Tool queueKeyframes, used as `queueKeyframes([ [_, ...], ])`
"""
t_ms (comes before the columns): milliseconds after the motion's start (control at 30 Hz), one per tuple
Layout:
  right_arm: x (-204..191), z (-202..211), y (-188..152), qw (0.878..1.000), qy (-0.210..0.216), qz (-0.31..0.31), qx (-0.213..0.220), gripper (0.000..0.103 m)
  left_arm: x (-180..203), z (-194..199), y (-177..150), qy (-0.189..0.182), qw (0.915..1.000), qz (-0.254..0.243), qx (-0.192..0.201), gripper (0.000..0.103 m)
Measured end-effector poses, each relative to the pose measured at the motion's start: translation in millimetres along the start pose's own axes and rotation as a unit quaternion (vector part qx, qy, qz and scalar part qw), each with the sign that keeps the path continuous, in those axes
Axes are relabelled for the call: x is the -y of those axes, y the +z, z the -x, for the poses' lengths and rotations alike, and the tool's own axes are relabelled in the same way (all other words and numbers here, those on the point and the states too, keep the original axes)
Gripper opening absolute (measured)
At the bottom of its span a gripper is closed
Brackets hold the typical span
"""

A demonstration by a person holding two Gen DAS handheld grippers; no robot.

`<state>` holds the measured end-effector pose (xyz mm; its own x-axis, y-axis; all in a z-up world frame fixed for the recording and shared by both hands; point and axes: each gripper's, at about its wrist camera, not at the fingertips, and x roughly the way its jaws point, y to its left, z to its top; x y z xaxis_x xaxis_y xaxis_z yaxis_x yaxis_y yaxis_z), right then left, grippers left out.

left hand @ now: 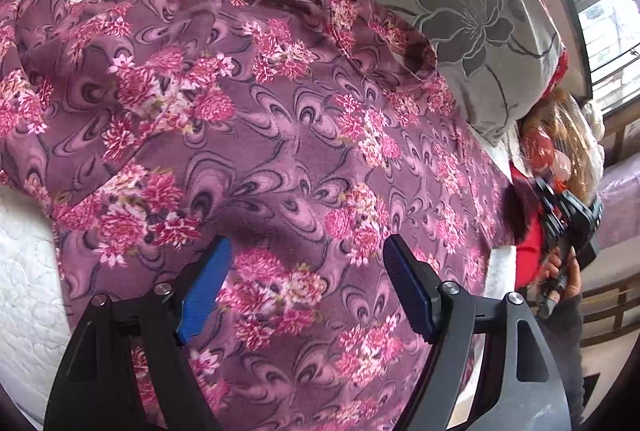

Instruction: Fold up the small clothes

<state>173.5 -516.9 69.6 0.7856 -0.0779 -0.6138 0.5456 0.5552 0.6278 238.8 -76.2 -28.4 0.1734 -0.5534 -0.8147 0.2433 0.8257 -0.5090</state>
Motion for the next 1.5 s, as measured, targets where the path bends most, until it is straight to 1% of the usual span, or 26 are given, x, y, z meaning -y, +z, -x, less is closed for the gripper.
queueKeyframes([
  [100, -42, -21, -31, 0.999, 0.025, 0.025, -0.033, 0.007, -5, 2, 0, -0.007, 0.9999, -0.004, -0.008, 0.077],
  [267, -112, -51, -86, 0.993, 0.051, 0.073, -0.081, 0.007, -14, 11, 5, -0.02, 0.9996, -0.014, -0.011, 0.077],
  [400, -163, -70, -125, 0.985, 0.066, 0.111, -0.112, 0.007, -25, 22, 13, -0.026, 0.9995, -0.016, -0.008, 0.077],
  [500, -199, -79, -157, 0.977, 0.073, 0.144, -0.137, 0.007, -35, 34, 17, -0.031, 0.9994, -0.014, 0.003, 0.077],
  [667, -244, -92, -208, 0.962, 0.09, 0.186, -0.177, 0.008, -52, 52, 19, -0.034, 0.9993, -0.005, 0.018, 0.077],
  [733, -256, -96, -228, 0.957, 0.102, 0.193, -0.192, 0.009, -59, 57, 19, -0.034, 0.9992, 0.001, 0.021, 0.077],
  [767, -260, -99, -237, 0.955, 0.109, 0.189, -0.202, 0.011, -62, 58, 19, -0.035, 0.9992, 0.004, 0.022, 0.077],
  [800, -262, -102, -247, 0.952, 0.115, 0.186, -0.214, 0.013, -65, 59, 19, -0.036, 0.9991, 0.009, 0.02, 0.077],
  [833, -263, -107, -259, 0.949, 0.111, 0.184, -0.229, 0.016, -66, 58, 19, -0.039, 0.999, 0.012, 0.018, 0.077],
  [867, -263, -110, -268, 0.947, 0.104, 0.183, -0.243, 0.025, -66, 57, 19, -0.041, 0.999, 0.014, 0.016, 0.077],
  [933, -256, -115, -285, 0.939, 0.097, 0.172, -0.281, 0.032, -64, 54, 18, -0.046, 0.9988, 0.015, 0.009, 0.077],
  [967, -252, -114, -288, 0.938, 0.102, 0.162, -0.29, 0.032, -62, 51, 18, -0.051, 0.9986, 0.015, 0.004, 0.077],
  [1033, -236, -97, -286, 0.937, 0.123, 0.143, -0.294, 0.033, -54, 44, 18, -0.061, 0.998, 0.014, -0.003, 0.077],
  [1100, -218, -76, -274, 0.943, 0.127, 0.136, -0.277, 0.04, -44, 30, 21, -0.069, 0.9974, 0.013, -0.017, 0.077],
  [1133, -207, -64, -266, 0.948, 0.12, 0.135, -0.262, 0.047, -39, 22, 23, -0.068, 0.9973, 0.014, -0.024, 0.077],
  [1167, -196, -55, -258, 0.953, 0.112, 0.131, -0.249, 0.05, -33, 13, 25, -0.066, 0.9972, 0.014, -0.031, 0.077],
  [1267, -158, -32, -233, 0.965, 0.086, 0.108, -0.222, 0.05, -12, -14, 37, -0.036, 0.9983, 0.009, -0.046, 0.077],
  [1300, -140, -22, -222, 0.97, 0.077, 0.097, -0.21, 0.05, -7, -19, 41, -0.028, 0.9985, 0.011, -0.045, 0.077],
  [1367, -118, -9, -207, 0.977, 0.064, 0.08, -0.189, 0.05, 2, -22, 48, -0.02, 0.9994, 0.016, -0.026, 0.077],
  [1400, -106, -3, -200, 0.98, 0.057, 0.068, -0.177, 0.05, 8, -21, 52, -0.014, 0.9997, 0.017, -0.01, 0.054],
  [1433, -95, 2, -194, 0.983, 0.052, 0.054, -0.167, 0.05, 11, -20, 55, -0.01, 0.9998, 0.015, -0.002, 0.011],
  [1467, -83, 7, -186, 0.986, 0.046, 0.041, -0.157, 0.05, 14, -19, 59, -0.005, 0.9999, 0.013, -0.001, 0.004],
  [1500, -73, 12, -179, 0.988, 0.041, 0.028, -0.147, 0.05, 14, -14, 62, -0.005, 0.9998, 0.018, 0.006, 0.004],
])
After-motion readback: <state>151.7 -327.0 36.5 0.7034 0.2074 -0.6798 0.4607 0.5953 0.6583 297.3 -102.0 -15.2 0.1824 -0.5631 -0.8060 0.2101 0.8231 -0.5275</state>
